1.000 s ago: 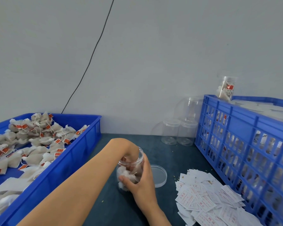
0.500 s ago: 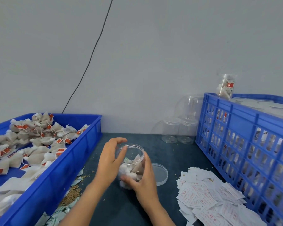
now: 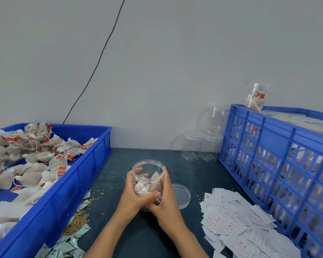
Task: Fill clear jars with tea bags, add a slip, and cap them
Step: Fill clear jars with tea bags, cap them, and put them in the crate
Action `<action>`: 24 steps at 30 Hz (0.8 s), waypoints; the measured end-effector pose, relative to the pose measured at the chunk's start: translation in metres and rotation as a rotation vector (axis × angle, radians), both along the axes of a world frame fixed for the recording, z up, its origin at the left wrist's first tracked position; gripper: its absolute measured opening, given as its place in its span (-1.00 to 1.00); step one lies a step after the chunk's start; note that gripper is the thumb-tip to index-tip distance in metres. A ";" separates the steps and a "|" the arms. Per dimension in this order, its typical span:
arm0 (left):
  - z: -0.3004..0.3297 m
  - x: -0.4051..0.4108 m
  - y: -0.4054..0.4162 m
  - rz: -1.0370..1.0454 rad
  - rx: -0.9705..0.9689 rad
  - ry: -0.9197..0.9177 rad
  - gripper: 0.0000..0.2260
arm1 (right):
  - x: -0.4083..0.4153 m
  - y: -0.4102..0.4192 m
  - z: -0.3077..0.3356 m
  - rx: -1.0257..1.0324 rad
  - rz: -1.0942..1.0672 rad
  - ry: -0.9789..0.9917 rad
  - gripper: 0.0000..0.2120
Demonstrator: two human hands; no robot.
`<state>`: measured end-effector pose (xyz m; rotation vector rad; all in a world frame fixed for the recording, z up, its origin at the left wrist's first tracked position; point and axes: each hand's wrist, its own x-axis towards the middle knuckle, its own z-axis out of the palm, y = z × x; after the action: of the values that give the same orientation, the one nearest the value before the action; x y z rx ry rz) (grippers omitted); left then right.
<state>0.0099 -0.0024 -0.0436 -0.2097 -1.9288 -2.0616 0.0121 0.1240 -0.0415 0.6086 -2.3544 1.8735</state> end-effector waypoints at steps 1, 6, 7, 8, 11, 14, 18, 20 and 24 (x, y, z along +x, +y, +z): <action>0.000 0.000 -0.001 -0.013 -0.006 -0.002 -0.20 | 0.000 0.001 0.002 0.018 0.003 0.003 0.02; -0.005 0.001 0.000 0.005 -0.026 -0.025 -0.19 | 0.003 0.008 0.017 0.189 0.019 0.021 0.01; -0.007 0.001 -0.001 0.001 -0.029 -0.033 -0.18 | 0.004 0.011 0.021 0.232 0.023 0.023 -0.01; -0.008 0.000 -0.001 -0.005 -0.033 -0.038 -0.18 | 0.004 0.014 0.026 0.275 0.034 0.020 -0.03; -0.011 -0.001 -0.002 -0.020 -0.050 -0.043 -0.18 | 0.002 0.032 0.044 0.436 0.057 -0.006 -0.24; -0.012 -0.001 -0.003 -0.020 -0.073 -0.043 -0.20 | -0.002 0.061 0.063 0.663 -0.013 -0.057 -0.43; -0.014 -0.002 -0.004 -0.021 -0.079 -0.043 -0.23 | -0.004 0.104 0.073 0.919 -0.163 -0.182 -0.62; -0.013 -0.002 -0.004 -0.018 -0.081 -0.040 -0.22 | -0.001 0.118 0.073 1.072 -0.222 -0.258 -0.65; -0.014 -0.003 -0.004 -0.009 -0.083 -0.035 -0.24 | 0.004 0.122 0.063 1.194 -0.247 -0.358 -0.49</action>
<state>0.0071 -0.0064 -0.0578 -0.2028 -2.0402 -2.0052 0.0159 0.2459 0.0215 -0.0385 -3.4062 0.3191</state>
